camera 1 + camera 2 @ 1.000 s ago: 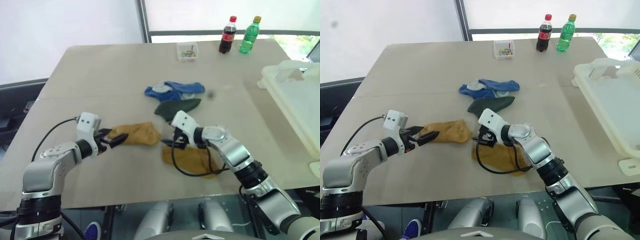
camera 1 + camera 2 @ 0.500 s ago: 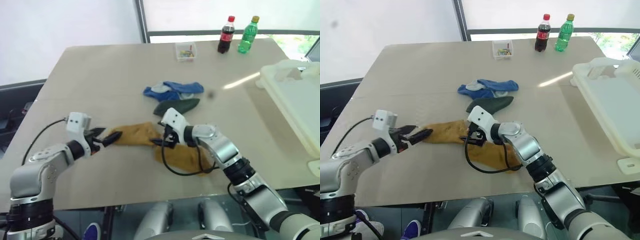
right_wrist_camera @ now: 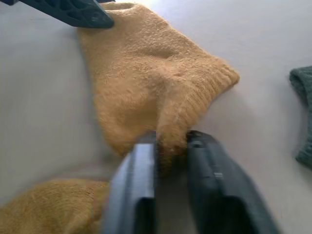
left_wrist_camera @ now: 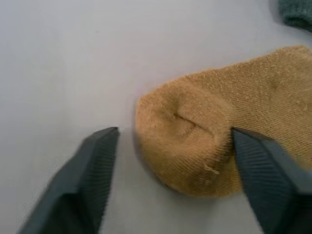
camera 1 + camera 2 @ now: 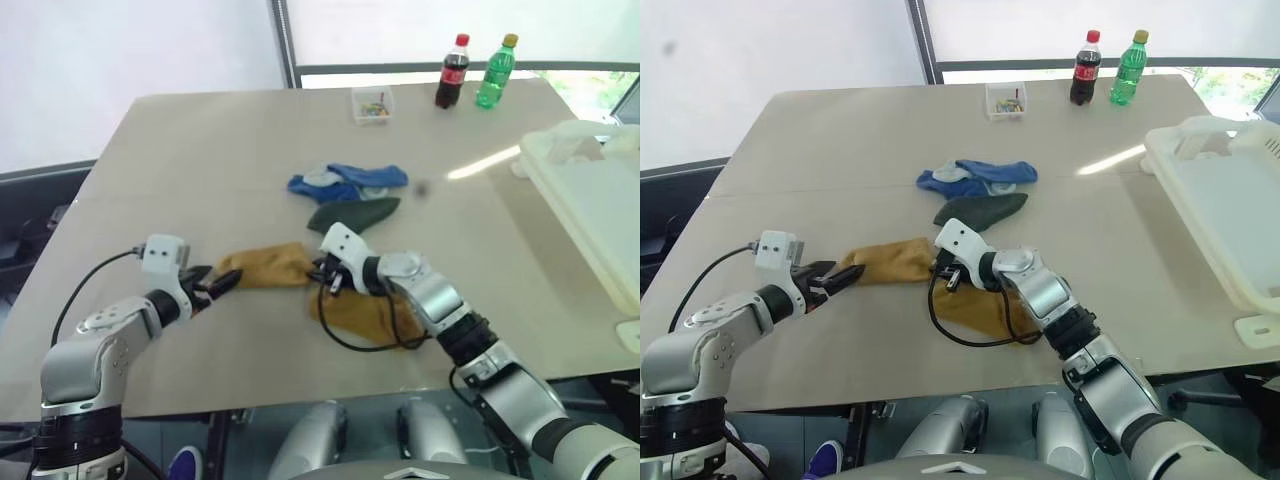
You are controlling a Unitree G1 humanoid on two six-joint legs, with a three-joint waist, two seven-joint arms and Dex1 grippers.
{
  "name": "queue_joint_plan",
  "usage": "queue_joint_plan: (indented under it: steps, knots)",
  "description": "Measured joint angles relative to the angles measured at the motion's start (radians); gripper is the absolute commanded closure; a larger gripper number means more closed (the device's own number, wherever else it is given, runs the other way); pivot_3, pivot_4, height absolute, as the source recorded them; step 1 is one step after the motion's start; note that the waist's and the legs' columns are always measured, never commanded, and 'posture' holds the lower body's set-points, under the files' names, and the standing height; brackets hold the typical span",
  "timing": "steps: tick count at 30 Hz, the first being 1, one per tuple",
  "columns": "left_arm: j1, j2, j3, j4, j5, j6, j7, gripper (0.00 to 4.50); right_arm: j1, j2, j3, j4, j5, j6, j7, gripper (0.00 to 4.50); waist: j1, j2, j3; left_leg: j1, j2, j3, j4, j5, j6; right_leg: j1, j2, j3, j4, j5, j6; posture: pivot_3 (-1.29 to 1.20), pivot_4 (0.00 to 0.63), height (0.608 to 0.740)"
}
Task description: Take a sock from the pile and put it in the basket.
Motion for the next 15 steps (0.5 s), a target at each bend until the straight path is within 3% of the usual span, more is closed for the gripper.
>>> queue_joint_plan:
  steps: [5, 15]
  knots:
    - [0.001, -0.017, -0.003, 0.001, -0.003, -0.009, -0.005, 4.44, 0.000, -0.013, 0.000, -0.029, -0.001, 0.028, 0.015, 4.50, 0.000, 0.000, 0.000, 0.000, 0.000, 0.000, 0.000, 0.000, 0.000, 0.000, 0.000, 0.000, 0.000, 0.000, 0.000, 0.00, 0.150, 0.740]
    - [-0.002, -0.064, 0.033, -0.023, -0.110, -0.035, -0.058, 4.44, 0.001, -0.015, -0.060, -0.155, 0.066, 0.136, 0.019, 4.50, -0.001, 0.000, 0.000, -0.002, 0.000, -0.001, 0.000, 0.000, 0.000, -0.001, 0.000, 0.000, -0.001, 0.000, 0.000, 0.00, 0.150, 0.740]
